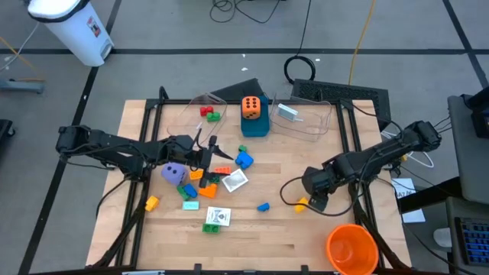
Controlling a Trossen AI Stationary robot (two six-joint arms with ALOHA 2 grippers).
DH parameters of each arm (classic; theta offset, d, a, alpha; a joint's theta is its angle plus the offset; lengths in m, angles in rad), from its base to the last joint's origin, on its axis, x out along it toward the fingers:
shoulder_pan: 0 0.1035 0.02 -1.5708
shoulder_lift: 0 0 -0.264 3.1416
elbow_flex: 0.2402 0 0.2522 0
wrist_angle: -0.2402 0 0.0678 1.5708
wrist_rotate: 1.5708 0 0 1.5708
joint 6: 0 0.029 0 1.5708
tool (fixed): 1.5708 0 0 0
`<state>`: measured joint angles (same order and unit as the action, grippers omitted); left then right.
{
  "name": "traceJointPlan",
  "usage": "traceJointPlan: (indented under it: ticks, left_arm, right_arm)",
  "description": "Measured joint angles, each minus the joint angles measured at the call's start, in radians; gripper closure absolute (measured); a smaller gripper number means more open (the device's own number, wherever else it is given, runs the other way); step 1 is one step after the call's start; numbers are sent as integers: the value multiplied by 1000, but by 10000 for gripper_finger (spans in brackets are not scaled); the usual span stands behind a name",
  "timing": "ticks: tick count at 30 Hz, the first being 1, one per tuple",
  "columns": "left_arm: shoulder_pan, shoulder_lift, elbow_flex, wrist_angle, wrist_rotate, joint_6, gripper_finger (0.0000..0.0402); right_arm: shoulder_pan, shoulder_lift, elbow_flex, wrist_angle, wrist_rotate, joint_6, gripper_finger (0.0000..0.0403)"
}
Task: Pick & Place Toys
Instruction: Put the blue game piece into the left transparent bin
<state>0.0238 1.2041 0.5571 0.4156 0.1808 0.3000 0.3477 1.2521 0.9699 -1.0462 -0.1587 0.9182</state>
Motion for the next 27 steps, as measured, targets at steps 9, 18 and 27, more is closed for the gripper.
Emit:
traceJointPlan:
  ticks: [9, 18, 27]
  left_arm:
    - [12, 0, 0, 0, -1, 11, 133]
    - [15, 0, 0, -1, 0, 6, 133]
    - [15, 0, 0, -1, 0, 7, 133]
  right_arm:
    - [0, 0, 0, -3, 1, 91, 190]
    - [0, -1, -3, -13, 0, 131, 190]
    - [-1, -1, -89, 2, -96, 223, 190]
